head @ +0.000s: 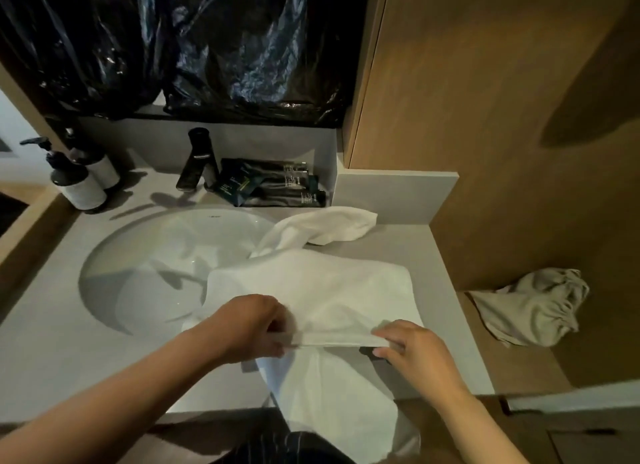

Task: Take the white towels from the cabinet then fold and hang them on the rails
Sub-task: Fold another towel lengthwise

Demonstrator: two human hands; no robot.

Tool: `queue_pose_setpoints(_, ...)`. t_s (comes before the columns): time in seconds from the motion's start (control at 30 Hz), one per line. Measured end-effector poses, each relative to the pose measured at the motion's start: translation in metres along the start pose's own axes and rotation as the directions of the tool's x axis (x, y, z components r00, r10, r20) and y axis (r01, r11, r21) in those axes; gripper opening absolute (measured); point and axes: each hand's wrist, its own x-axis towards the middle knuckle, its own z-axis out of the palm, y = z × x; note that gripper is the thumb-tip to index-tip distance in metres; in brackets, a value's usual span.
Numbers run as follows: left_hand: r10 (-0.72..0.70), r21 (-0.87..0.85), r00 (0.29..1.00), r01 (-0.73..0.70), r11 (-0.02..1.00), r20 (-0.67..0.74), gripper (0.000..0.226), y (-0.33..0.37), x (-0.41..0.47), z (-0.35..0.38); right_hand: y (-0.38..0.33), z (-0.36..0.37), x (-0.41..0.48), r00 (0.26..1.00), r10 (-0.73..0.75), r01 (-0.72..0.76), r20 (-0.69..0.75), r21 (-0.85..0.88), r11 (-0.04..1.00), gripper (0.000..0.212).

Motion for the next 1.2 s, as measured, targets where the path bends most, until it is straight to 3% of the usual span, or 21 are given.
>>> queue_pose_setpoints(0.13, 0.040, -0.038, 0.992, -0.035, 0.999, 0.122, 0.030, 0.001, 0.004, -0.002, 0.005, 0.011, -0.018, 0.996, 0.068, -0.076, 0.050, 0.169, 0.983, 0.013)
queue_pose_setpoints(0.3, 0.164, -0.122, 0.982, -0.174, 0.977, -0.092, 0.030, 0.009, 0.036, -0.018, 0.008, 0.015, -0.032, 0.963, 0.235, -0.185, -0.133, 0.310, 0.933, 0.023)
queue_pose_setpoints(0.37, 0.172, -0.096, 0.979, -0.182, 0.979, -0.111, 0.026, 0.019, 0.055, -0.024, 0.008, 0.018, -0.034, 0.938, 0.307, -0.237, -0.158, 0.355, 0.905, 0.029)
queue_pose_setpoints(0.53, 0.292, 0.057, 0.936, -0.286, 0.956, -0.195, 0.011, 0.039, 0.101, -0.021, 0.003, 0.032, -0.035, 0.814, 0.578, -0.451, -0.060, 0.562, 0.693, 0.037)
queue_pose_setpoints(0.6, 0.330, 0.126, 0.927, -0.311, 0.942, -0.181, 0.024, 0.042, 0.116, -0.014, -0.002, 0.038, -0.034, 0.771, 0.636, -0.507, -0.022, 0.583, 0.635, 0.042)
queue_pose_setpoints(0.73, 0.303, 0.239, 0.948, -0.272, 0.932, -0.101, 0.049, 0.048, 0.140, -0.008, -0.010, 0.047, -0.029, 0.714, 0.700, -0.560, -0.019, 0.584, 0.587, 0.044)
queue_pose_setpoints(1.03, 0.155, 0.403, 0.983, -0.183, 0.896, 0.102, 0.064, 0.048, 0.177, 0.006, -0.027, 0.065, -0.004, 0.616, 0.788, -0.690, 0.001, 0.484, 0.538, 0.048)
queue_pose_setpoints(1.2, 0.139, 0.356, 0.985, -0.168, 0.919, 0.106, 0.061, 0.046, 0.184, 0.014, -0.036, 0.074, 0.010, 0.537, 0.843, -0.649, 0.016, 0.647, 0.401, 0.045)
